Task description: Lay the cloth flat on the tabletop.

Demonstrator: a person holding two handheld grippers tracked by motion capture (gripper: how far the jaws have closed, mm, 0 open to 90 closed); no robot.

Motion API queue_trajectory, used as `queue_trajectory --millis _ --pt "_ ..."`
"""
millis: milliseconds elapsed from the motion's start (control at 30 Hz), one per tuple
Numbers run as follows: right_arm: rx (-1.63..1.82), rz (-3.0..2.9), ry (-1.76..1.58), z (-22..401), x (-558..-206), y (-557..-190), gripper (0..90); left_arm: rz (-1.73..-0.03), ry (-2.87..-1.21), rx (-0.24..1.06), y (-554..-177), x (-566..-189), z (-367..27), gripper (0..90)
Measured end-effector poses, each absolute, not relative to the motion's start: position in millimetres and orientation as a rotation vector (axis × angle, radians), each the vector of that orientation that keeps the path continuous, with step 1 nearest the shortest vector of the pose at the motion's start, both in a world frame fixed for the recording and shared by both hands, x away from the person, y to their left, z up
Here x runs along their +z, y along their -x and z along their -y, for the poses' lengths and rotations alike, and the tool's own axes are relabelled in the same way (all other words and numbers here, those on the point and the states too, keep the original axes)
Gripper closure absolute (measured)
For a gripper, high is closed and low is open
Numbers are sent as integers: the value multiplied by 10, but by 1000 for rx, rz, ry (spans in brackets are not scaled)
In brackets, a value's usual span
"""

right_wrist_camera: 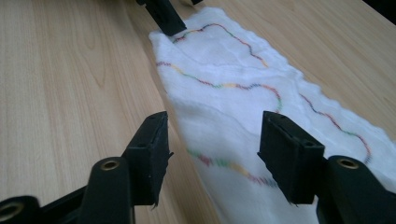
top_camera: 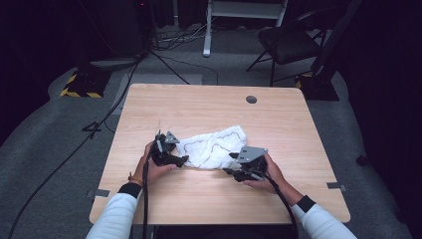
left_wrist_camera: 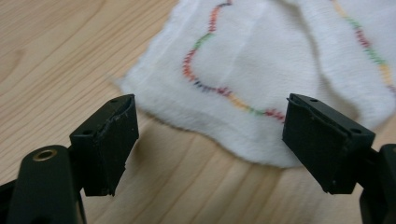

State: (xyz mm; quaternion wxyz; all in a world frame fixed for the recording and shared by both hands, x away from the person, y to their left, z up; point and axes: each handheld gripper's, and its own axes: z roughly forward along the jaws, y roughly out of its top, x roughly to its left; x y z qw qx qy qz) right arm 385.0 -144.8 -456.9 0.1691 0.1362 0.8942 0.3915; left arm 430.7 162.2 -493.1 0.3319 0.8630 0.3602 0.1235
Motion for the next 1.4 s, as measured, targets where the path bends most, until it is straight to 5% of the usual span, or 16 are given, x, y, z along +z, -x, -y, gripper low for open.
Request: queue_trajectory --millis 133,233,533,633,1067,1133,1400 --pt "1084 -2564 -378 1308 -4633 -3877 410 -872 -2243 325 -4259 -4870 -1475 216" --pt "1041 -2561 -403 1255 -4678 -3923 420 -793 -2286 352 -4206 -4848 -1326 322" --pt "944 -2547 -386 1405 -4700 -3920 767 -838 -2325 301 -4251 -4912 -1257 320" --pt "957 -2519 -423 1565 -4631 -3925 804 -837 -2316 287 -4266 -4928 -1273 312" --pt "985 -2401 -752 2612 -4511 -3951 841 -804 -2320 298 -4307 -4940 -1318 302" --pt "973 -2406 -761 2700 -4535 -3921 841 -820 -2317 313 -4317 -4945 -1324 242" --pt "935 -2474 -772 2852 -4656 -3721 838 -837 -2294 306 -4326 -4963 -1346 237"
